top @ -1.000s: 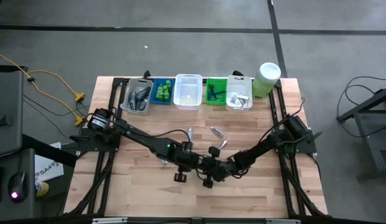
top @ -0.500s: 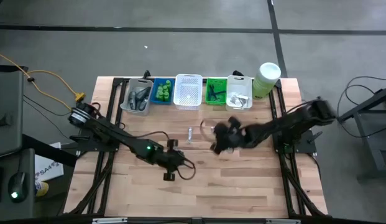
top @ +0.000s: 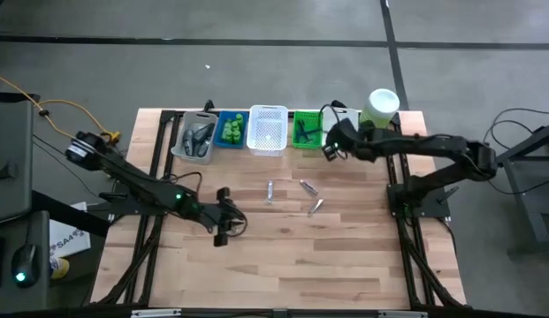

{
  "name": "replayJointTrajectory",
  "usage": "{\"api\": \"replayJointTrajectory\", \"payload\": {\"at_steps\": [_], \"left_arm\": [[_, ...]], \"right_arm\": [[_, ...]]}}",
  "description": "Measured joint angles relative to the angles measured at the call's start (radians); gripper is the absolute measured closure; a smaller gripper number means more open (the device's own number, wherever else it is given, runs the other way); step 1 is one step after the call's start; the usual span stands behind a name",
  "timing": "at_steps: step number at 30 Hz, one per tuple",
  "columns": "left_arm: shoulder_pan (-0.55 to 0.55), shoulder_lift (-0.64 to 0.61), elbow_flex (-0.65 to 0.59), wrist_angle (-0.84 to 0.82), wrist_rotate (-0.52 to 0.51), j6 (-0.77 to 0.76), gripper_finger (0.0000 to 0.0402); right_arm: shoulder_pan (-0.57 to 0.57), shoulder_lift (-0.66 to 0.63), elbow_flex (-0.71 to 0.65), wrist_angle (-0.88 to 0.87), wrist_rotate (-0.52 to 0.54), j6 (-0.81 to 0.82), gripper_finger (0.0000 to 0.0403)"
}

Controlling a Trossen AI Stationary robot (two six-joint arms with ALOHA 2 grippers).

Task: Pick & Place Travel size toiletries
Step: Put the bandage into the right white bin

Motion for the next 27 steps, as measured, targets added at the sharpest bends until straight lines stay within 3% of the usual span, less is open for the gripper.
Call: {"api": "replayJointTrajectory", "payload": {"at_steps": [6, 15, 19, 27], "left_arm": [[0.001, -0.126, -0.084, 0.004, -0.032, -0.009, 0.0310], [0.000, -0.214, -0.133, 0.001, -0.040, -0.045, 0.0310], [0.000, -0.215, -0.133, -0.001, -0.027, -0.079, 0.0310], [0.000, -0.215, -0.133, -0.003, -0.016, -0.113, 0.0310]], "right_arm": [[-0.139, 0.066, 0.000, -0.002, -0.075, -0.125, 0.0399], [-0.219, 0.100, 0.000, -0.003, -0.129, -0.175, 0.0388], [-0.233, 0.100, 0.000, -0.002, -0.169, -0.186, 0.0348], [-0.261, 0.100, 0.000, -0.002, -0.191, -0.214, 0.0229]]}}
